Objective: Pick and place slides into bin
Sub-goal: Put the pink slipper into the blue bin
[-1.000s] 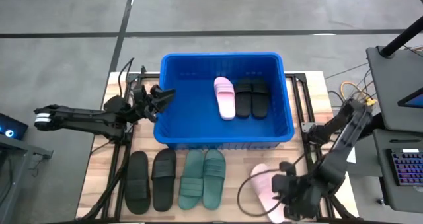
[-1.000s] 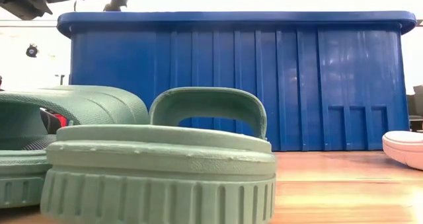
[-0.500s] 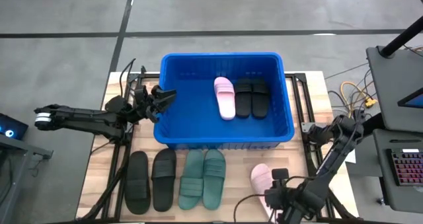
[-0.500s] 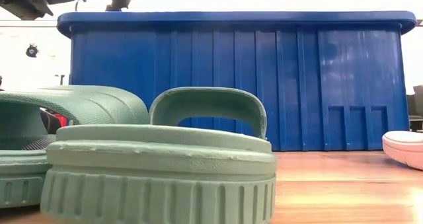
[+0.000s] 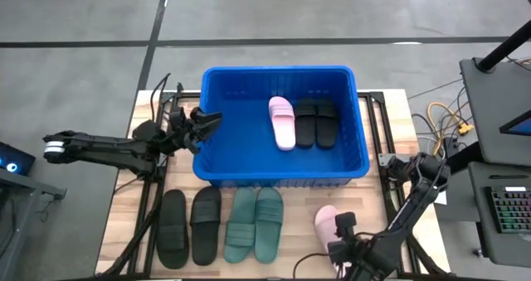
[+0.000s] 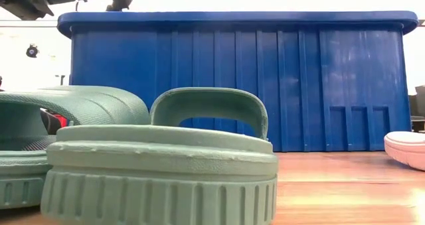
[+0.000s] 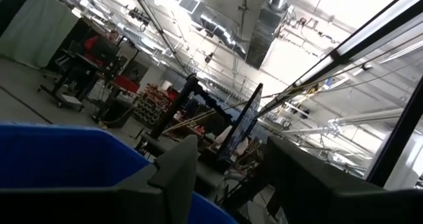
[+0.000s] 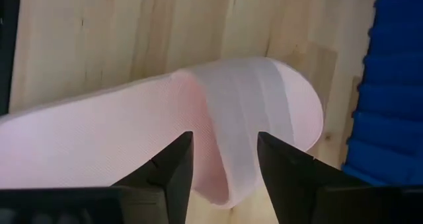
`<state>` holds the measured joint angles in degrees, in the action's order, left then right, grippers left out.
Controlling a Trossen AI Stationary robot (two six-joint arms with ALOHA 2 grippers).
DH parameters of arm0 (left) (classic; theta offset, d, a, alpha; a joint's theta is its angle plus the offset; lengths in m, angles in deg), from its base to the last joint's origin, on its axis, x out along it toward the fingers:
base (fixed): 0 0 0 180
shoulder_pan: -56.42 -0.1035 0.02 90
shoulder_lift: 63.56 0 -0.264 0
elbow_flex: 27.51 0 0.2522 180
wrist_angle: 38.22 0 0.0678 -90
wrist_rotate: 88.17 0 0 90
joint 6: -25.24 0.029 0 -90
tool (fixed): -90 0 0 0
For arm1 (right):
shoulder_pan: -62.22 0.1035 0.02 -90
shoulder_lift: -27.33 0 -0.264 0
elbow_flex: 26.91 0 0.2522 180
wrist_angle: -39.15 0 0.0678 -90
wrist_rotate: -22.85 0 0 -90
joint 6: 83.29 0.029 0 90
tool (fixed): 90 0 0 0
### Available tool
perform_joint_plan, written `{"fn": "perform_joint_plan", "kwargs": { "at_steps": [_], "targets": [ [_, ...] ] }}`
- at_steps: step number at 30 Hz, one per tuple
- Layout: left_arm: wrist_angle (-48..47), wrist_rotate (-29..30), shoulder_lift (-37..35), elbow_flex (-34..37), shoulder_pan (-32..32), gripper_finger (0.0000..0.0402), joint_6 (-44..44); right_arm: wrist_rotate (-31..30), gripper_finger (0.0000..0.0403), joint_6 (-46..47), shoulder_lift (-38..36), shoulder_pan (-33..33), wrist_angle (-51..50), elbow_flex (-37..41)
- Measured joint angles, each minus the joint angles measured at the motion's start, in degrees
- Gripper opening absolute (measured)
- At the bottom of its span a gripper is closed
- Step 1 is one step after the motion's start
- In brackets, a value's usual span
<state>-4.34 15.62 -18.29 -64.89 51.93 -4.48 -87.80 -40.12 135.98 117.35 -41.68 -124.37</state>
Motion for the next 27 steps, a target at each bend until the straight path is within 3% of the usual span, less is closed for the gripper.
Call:
{"fn": "perform_joint_plan", "kwargs": {
  "at_steps": [14,27],
  "targets": [
    [-0.11,0.0,-0.04,-0.02,0.0,0.0169,0.05,-0.2,0.0153,0.87,4.8,0.11,-0.02,0.26],
    [-0.15,-0.03,-0.19,0.0,0.0,0.0169,0.07,-3.3,0.0107,3.07,5.83,0.1,-0.16,0.71]
  ]
}}
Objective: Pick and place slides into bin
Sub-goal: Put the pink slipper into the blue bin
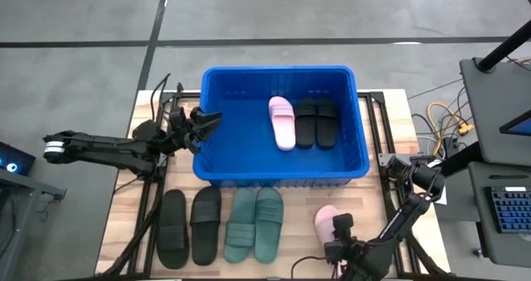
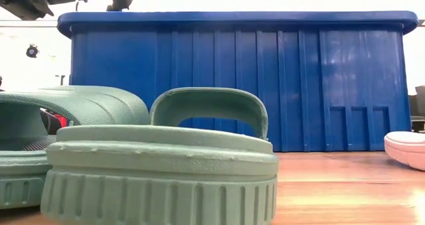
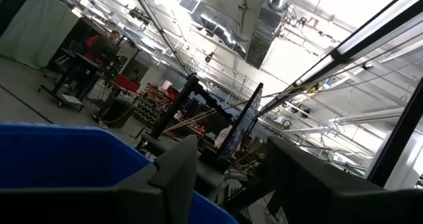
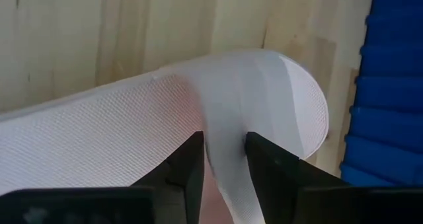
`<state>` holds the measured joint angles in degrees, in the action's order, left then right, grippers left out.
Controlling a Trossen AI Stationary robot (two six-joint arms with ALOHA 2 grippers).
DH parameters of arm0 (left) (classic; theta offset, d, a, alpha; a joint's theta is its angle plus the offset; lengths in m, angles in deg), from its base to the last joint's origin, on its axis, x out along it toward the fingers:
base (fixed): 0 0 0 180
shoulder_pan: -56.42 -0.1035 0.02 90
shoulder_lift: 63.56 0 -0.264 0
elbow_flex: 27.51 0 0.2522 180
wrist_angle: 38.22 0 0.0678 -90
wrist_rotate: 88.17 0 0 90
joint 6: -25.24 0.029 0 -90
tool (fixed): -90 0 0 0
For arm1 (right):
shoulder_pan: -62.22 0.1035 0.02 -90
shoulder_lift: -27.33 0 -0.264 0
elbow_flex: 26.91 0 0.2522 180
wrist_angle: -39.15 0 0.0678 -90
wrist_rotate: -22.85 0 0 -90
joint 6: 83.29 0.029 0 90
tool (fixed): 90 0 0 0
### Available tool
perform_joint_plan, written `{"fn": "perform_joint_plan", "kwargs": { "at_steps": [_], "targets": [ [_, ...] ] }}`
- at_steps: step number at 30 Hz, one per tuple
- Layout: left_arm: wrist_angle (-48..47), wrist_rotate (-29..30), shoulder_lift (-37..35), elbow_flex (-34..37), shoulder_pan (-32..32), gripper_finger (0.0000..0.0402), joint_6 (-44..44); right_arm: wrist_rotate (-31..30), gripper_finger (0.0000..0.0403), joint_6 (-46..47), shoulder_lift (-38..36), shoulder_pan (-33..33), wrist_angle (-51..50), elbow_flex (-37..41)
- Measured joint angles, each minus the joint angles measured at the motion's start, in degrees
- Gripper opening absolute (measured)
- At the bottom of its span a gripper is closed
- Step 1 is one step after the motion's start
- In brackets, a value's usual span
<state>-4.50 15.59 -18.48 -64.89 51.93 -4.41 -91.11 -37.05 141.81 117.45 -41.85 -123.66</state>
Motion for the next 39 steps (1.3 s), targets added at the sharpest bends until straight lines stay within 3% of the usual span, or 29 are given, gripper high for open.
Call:
{"fn": "perform_joint_plan", "kwargs": {
  "at_steps": [8,17,26,39],
  "targets": [
    [-0.01,-0.02,0.0,0.07,0.0,0.0169,0.02,-0.33,0.0081,0.25,0.58,0.03,0.03,0.06],
    [-0.01,-0.04,0.0,0.09,0.0,0.0169,0.04,-1.85,0.0015,5.94,0.32,0.01,-0.34,0.04],
    [-0.02,-0.04,0.0,0.11,0.0,0.0169,0.04,-1.78,0.001,10.03,-0.57,-0.05,-3.48,0.1],
    [0.0,-0.04,0.0,0.13,0.0,0.0169,0.03,-3.11,0.0009,10.8,-9.95,-0.14,-4.74,0.06]
  ]
}}
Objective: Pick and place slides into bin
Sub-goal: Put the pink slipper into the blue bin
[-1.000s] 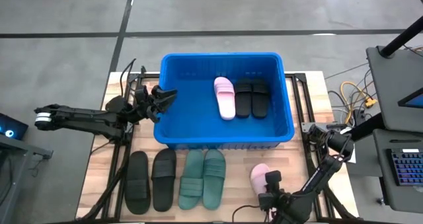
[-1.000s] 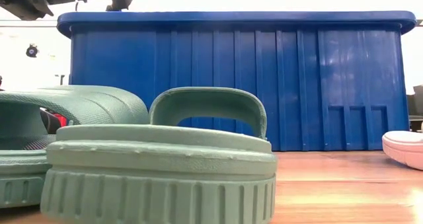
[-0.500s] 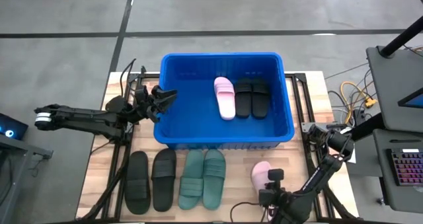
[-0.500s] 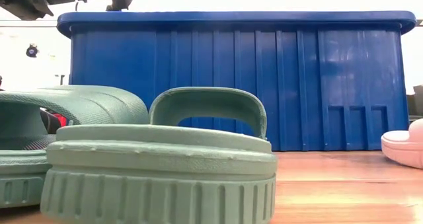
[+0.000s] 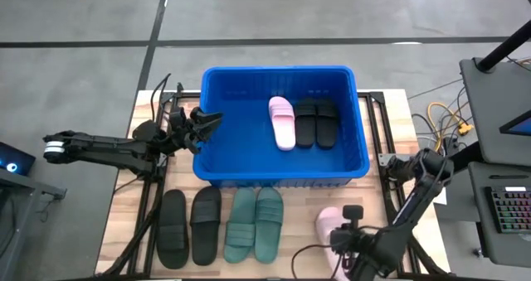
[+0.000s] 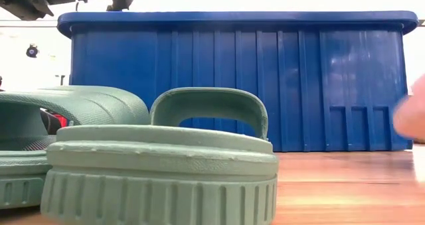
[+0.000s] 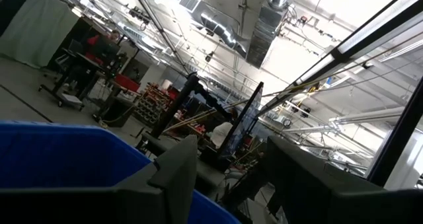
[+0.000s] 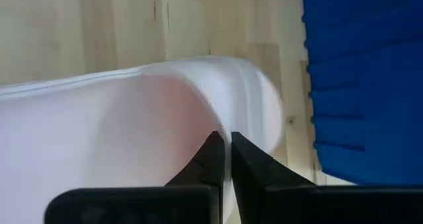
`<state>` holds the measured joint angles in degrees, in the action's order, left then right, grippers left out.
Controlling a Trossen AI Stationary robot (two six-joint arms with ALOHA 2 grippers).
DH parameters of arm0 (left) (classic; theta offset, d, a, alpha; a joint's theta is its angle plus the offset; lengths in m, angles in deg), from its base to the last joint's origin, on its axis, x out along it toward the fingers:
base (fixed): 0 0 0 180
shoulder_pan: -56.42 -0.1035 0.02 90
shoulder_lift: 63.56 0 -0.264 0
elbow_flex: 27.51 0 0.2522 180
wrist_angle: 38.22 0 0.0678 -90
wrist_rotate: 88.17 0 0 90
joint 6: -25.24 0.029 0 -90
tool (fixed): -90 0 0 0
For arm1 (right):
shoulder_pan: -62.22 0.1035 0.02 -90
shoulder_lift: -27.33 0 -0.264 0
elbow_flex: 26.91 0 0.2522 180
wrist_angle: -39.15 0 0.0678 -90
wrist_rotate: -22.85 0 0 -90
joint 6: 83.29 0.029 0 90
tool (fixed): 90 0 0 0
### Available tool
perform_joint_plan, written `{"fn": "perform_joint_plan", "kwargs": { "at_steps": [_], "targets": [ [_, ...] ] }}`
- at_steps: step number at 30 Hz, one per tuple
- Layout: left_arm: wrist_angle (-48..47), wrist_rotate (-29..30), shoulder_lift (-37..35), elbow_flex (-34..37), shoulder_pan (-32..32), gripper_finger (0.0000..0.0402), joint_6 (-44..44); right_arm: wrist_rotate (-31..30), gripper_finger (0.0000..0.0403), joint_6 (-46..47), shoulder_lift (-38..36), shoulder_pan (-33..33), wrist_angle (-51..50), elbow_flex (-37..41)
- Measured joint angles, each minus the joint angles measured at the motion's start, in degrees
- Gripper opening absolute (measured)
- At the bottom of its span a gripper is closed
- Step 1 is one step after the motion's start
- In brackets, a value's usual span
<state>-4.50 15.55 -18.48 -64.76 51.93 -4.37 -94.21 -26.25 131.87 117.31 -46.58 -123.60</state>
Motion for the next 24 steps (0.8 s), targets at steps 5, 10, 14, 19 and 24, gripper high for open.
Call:
{"fn": "perform_joint_plan", "kwargs": {
  "at_steps": [5,10,14,19,24],
  "targets": [
    [0.0,0.01,0.0,0.0,0.0,0.0169,-0.01,-1.23,0.0009,0.02,-4.41,0.02,1.01,-0.04],
    [0.0,0.02,0.0,0.0,0.0,0.0169,-0.01,-6.58,0.0009,1.3,-10.04,0.02,5.95,-0.04],
    [0.0,0.02,0.0,0.0,0.0,0.0169,-0.01,-10.81,0.0009,-0.74,-14.37,0.02,10.48,-0.07],
    [0.0,0.0,0.0,0.0,0.0,0.0169,-0.03,-16.54,0.0009,-5.08,-18.23,0.01,15.65,-0.07],
    [0.01,0.0,0.0,0.0,0.0,0.0169,-0.06,-23.47,0.0008,-9.16,-20.14,-0.02,20.62,-0.07]
  ]
}}
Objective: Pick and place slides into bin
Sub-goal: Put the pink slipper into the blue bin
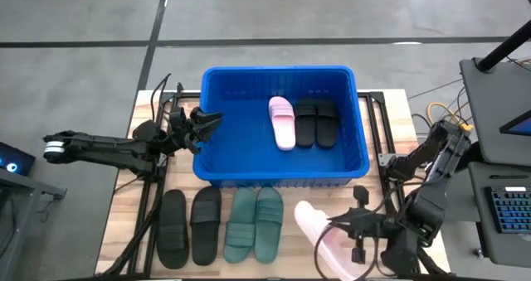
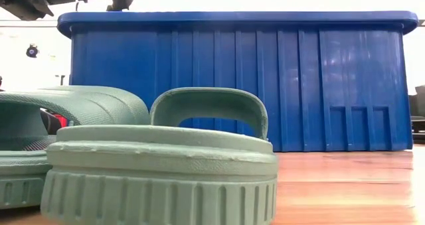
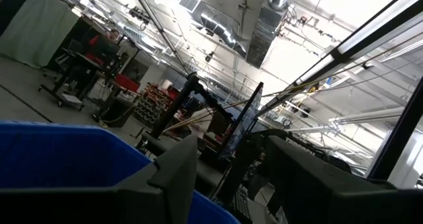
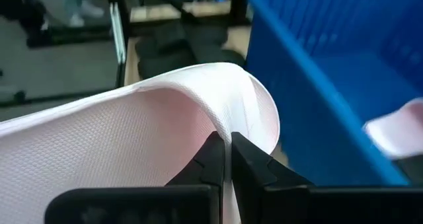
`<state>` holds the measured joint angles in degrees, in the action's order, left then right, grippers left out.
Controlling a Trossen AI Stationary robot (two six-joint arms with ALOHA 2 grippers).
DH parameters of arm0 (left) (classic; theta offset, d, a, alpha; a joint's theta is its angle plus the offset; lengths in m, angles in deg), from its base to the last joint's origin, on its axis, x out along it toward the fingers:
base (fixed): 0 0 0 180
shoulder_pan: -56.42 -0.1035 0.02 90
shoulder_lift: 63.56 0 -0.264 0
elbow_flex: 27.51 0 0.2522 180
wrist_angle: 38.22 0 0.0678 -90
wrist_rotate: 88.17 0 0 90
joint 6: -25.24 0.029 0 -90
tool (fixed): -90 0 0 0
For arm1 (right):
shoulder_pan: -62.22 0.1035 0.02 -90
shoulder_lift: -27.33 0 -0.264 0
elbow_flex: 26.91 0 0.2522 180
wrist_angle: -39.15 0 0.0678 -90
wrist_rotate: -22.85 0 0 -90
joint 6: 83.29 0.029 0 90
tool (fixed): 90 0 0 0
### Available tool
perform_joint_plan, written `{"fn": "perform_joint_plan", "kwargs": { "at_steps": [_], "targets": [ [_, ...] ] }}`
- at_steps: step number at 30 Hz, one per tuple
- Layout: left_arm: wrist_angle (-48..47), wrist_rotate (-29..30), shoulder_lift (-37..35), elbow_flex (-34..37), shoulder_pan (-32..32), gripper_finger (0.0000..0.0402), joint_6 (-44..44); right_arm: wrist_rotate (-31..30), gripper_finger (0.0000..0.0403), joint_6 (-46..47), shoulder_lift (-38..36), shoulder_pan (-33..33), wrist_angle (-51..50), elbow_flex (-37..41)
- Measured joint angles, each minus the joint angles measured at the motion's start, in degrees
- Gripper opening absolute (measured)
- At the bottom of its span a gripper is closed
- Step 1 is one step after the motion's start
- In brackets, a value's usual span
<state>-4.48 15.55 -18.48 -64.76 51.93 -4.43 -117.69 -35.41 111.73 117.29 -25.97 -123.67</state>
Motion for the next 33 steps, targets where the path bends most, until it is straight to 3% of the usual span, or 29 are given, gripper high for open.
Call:
{"fn": "perform_joint_plan", "kwargs": {
  "at_steps": [7,16,33],
  "targets": [
    [0.02,0.0,-0.41,0.0,0.0,0.0169,0.05,-5.34,0.0008,-2.34,-1.7,-2.42,1.56,0.0],
    [-0.05,-0.02,-2.98,0.0,0.0,0.0169,3.59,-6.54,0.0008,-12.22,-4.25,-12.34,4.84,-0.02],
    [-4.12,0.0,-9.01,0.04,0.0,0.0169,6.56,1.77,0.0008,-29.6,-7.85,-31.0,8.66,-0.02]
  ]
}}
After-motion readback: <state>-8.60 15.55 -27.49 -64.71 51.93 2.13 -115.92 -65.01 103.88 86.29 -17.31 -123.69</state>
